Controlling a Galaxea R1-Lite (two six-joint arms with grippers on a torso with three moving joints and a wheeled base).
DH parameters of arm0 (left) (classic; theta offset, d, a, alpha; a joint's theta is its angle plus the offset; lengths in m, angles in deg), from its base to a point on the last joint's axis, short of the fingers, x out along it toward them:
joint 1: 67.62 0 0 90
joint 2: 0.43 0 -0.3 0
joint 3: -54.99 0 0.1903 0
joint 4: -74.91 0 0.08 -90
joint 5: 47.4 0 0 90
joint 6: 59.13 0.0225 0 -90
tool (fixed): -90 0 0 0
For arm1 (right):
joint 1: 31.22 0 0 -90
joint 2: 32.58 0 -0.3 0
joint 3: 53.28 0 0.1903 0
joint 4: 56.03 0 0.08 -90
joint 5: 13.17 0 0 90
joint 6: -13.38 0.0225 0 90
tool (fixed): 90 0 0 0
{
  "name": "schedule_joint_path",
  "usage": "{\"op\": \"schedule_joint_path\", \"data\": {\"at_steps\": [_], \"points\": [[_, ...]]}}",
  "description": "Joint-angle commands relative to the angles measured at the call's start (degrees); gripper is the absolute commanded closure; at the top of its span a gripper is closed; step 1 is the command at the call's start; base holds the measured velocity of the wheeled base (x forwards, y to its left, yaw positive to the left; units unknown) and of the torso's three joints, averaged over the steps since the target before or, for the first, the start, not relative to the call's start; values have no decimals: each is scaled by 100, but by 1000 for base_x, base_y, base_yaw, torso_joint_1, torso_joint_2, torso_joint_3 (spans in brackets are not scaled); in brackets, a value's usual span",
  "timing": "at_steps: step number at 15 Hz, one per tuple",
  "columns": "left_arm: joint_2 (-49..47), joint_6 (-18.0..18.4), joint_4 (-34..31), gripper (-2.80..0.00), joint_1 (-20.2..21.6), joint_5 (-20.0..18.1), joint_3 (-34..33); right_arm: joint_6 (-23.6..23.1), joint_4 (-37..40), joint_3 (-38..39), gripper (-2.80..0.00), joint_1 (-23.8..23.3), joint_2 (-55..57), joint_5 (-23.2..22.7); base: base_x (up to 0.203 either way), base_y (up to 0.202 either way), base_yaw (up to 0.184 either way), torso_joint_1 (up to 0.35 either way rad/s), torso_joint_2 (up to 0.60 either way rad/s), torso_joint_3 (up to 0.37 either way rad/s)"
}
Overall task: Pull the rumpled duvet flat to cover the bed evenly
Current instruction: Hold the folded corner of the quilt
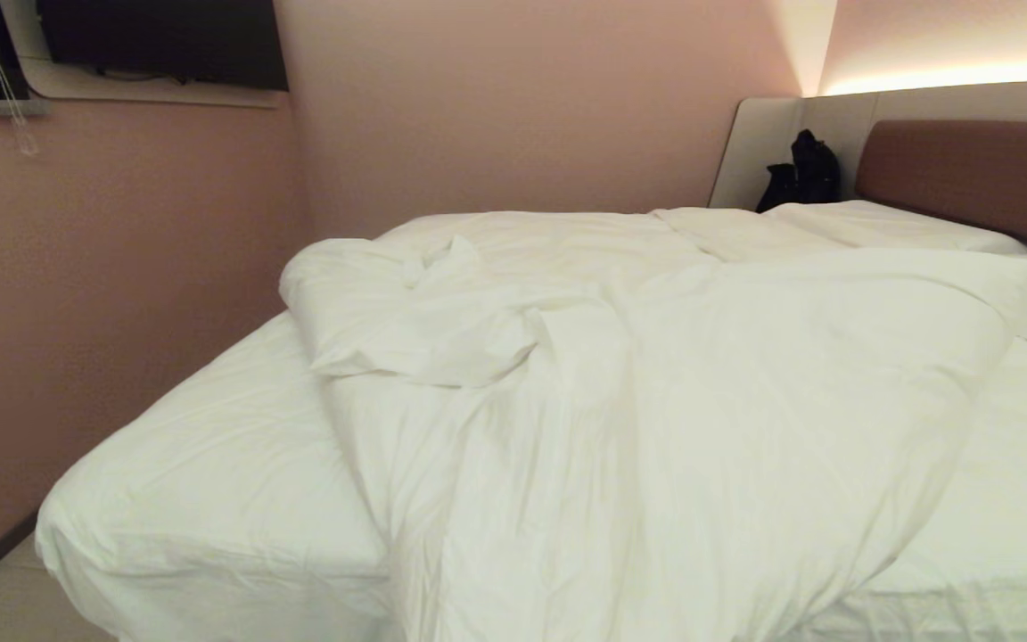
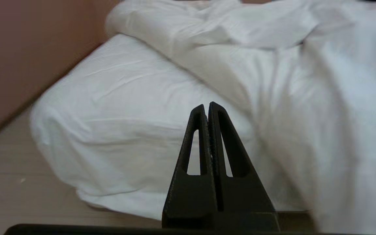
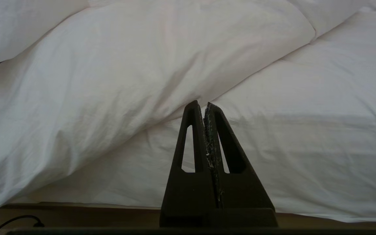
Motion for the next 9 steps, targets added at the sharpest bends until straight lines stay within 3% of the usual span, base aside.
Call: {"op": "schedule_joint_path", "data": {"at_steps": [1,9], "points": [[-949,-293,-30,0,4,-138,542,0,0,-3,0,5,-1,-5,0,0,0,0,0,0],[-6603,-2128,470,0,9,-936,3867,-3,0,-6,0,0,-1,-5,0,0,0,0,0,0]]}}
